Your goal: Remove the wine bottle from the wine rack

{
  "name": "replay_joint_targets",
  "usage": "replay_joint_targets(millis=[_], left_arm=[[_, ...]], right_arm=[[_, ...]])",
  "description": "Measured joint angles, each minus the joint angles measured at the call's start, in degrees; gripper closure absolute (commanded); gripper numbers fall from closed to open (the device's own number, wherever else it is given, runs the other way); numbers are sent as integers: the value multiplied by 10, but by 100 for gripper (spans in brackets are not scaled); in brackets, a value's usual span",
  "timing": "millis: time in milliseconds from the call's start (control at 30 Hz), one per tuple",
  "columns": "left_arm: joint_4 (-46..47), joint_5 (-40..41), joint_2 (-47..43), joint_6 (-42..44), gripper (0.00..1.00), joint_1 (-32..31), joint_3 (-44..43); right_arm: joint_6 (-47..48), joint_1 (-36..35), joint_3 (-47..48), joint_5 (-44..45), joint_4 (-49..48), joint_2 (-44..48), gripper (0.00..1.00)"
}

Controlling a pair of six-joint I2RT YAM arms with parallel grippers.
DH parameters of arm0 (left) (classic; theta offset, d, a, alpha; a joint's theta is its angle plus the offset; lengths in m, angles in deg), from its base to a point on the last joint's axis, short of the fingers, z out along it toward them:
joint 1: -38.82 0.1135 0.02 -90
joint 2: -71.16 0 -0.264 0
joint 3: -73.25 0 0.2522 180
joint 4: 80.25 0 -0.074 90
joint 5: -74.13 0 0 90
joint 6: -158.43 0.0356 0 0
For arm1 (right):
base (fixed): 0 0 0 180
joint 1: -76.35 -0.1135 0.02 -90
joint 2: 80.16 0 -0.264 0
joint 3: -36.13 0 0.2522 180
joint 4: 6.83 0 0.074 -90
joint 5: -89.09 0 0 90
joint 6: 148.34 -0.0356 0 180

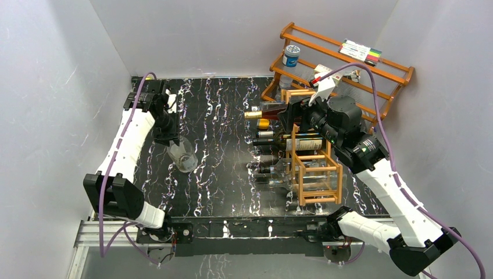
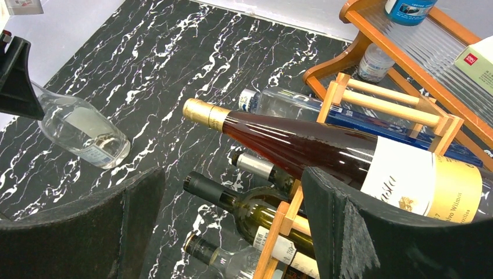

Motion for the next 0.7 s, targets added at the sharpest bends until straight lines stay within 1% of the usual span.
replay_joint_targets(millis=[100, 300, 533, 600, 667, 700], left_arm=[[-2, 3, 0, 0, 68, -7, -1], [1, 13, -5, -3, 58, -34, 8], [22, 23, -62, -10, 42, -46, 57], [27, 30, -85, -12, 40, -46, 60], [39, 41, -98, -11, 43, -46, 60], [49, 43, -104, -9, 43, -46, 60]], right_arm=[[0, 0, 0, 1, 0, 0, 2], [0, 0, 0, 0, -1, -3, 2], [0, 0, 0, 0, 2, -13, 2], [0, 0, 0, -1, 3, -13, 2], [0, 0, 0, -1, 5, -13, 2], [0, 0, 0, -1, 9, -13, 2]])
